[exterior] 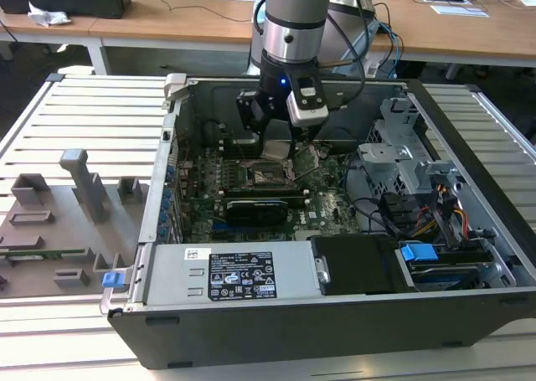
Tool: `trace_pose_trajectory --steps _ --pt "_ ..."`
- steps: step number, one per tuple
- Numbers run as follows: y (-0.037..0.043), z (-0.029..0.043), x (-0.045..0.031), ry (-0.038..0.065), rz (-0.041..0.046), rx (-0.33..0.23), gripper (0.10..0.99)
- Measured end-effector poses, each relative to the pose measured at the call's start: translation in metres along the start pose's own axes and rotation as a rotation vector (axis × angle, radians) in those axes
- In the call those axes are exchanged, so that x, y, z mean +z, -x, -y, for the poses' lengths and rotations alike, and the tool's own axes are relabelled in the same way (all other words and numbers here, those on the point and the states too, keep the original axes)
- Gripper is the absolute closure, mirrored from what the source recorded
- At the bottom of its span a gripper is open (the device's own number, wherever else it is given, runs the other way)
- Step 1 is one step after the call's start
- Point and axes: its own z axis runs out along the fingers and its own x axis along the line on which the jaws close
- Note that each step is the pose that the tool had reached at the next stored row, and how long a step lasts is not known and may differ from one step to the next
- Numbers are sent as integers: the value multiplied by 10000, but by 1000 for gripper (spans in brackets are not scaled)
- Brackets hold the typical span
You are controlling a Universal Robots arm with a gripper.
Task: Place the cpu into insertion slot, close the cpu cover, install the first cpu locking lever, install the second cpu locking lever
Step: 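Place the cpu into insertion slot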
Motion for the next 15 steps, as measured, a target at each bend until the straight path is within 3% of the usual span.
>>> trace_pose_trajectory --steps 8,10,15 --pt "0 0 5 -87 25 891 545" --pt "1 0 9 -135 38 1410 545" --pt "1 0 14 -199 57 2075 545"
